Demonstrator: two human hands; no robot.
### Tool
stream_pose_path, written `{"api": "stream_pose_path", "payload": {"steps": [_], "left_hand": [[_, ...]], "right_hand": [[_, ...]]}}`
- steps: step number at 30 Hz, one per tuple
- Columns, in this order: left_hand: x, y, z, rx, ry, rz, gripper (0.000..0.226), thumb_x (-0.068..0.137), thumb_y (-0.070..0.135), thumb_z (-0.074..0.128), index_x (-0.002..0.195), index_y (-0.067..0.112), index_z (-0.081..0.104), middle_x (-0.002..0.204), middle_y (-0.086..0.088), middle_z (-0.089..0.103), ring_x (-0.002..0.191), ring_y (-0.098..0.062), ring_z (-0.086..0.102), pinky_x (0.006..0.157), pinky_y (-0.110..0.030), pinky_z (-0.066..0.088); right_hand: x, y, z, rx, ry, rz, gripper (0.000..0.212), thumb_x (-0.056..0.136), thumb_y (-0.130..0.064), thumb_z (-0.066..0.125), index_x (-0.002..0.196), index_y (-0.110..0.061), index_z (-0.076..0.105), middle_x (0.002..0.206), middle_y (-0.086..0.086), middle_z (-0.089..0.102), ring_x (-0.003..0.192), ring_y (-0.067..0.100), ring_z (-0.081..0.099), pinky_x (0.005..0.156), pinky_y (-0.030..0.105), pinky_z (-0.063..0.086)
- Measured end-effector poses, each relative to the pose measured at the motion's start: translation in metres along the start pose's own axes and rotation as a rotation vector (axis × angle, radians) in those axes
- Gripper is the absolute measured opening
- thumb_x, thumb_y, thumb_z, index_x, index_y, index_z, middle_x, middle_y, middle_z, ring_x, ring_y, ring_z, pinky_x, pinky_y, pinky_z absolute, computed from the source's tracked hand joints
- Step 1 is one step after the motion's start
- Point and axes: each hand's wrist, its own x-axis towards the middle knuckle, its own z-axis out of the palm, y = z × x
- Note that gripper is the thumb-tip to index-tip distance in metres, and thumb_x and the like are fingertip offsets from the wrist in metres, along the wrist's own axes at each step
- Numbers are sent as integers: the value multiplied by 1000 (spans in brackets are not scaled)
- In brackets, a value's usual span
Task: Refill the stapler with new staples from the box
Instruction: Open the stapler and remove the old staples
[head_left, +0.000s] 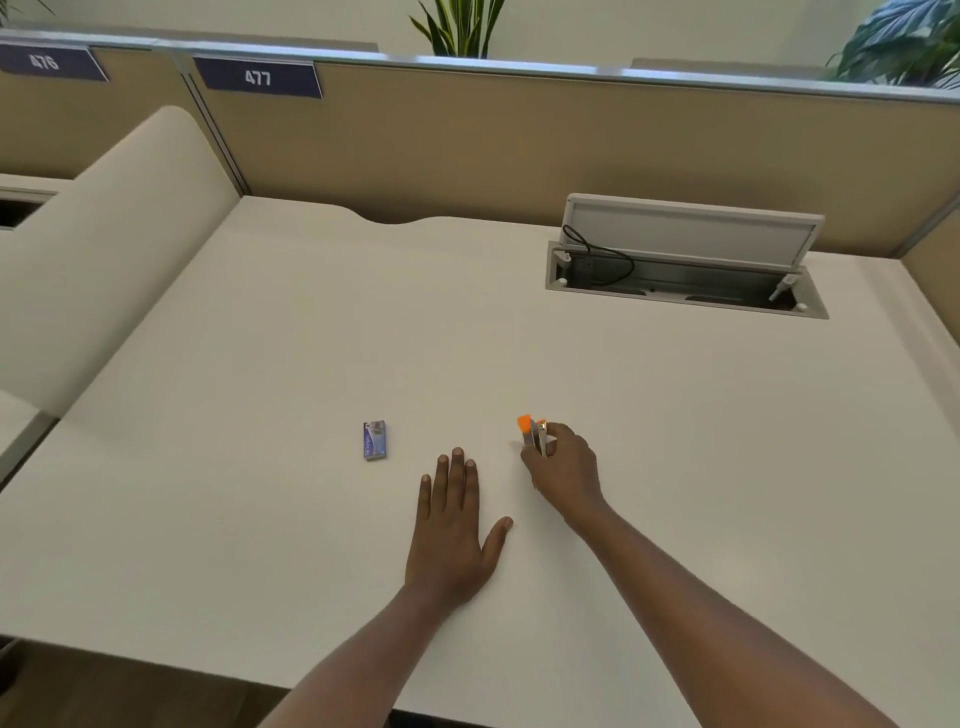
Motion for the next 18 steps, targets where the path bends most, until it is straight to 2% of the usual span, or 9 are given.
{"api": "stream_pose_path", "payload": {"steps": [2, 4, 6, 8, 10, 13, 15, 18], "left_hand": [[0, 0, 1, -4, 4, 1, 84, 101, 61, 28, 162, 5, 11, 172, -12, 0, 159, -29, -3, 127, -47, 3], [0, -1, 1, -5, 1, -2, 84, 102, 62, 26, 162, 6, 9, 172, -12, -2, 159, -28, -5, 127, -48, 3], [0, 0, 2, -4, 4, -1, 84, 102, 62, 26, 162, 6, 9, 172, -12, -2, 159, -28, -5, 127, -48, 3], [-1, 0, 2, -11, 8, -1, 84, 102, 61, 28, 162, 5, 10, 172, -12, -1, 159, -29, -4, 127, -48, 3], [0, -1, 2, -13, 5, 0, 84, 102, 61, 29, 162, 6, 9, 172, -12, -1, 159, -29, -4, 127, -48, 4], [0, -2, 2, -18, 0, -3, 85, 101, 61, 29, 162, 6, 8, 172, -12, -3, 159, -28, -6, 127, -49, 4], [0, -2, 1, -19, 3, -3, 85, 101, 61, 29, 162, 6, 9, 172, -12, -1, 159, -29, -5, 127, -49, 4], [0, -2, 2, -18, 2, -3, 85, 101, 61, 30, 162, 5, 10, 172, -13, 0, 159, -29, -4, 126, -49, 5]], "right_hand": [[-9, -4, -7, 320, -80, 118, 15, 95, -21, 62, 107, -14, 67, 98, 13, 70, 82, 23, 69, 75, 38, 59], [-17, -9, -18, 610, -170, 232, 12, 98, -19, 59, 104, -13, 67, 97, 9, 65, 77, 19, 66, 67, 32, 57], [-24, -12, -29, 887, -273, 297, 20, 98, -20, 55, 106, -9, 70, 90, 6, 58, 68, 16, 58, 57, 27, 49], [-32, -17, -38, 1068, -398, 323, 33, 102, -35, 51, 109, -8, 69, 83, 3, 57, 58, 12, 50, 48, 23, 40], [-39, -21, -46, 1138, -477, 321, 51, 102, -53, 46, 114, -8, 67, 81, 2, 61, 54, 11, 49, 45, 21, 36], [-48, -26, -52, 1202, -569, 288, 71, 98, -69, 37, 119, -8, 67, 86, 3, 66, 53, 11, 50, 45, 23, 36], [-53, -30, -55, 1238, -597, 278, 73, 98, -69, 35, 118, -7, 67, 89, 4, 67, 52, 11, 51, 45, 24, 36], [-57, -35, -59, 1280, -610, 266, 62, 98, -64, 40, 115, -11, 68, 91, 4, 68, 55, 12, 53, 47, 25, 36]]}}
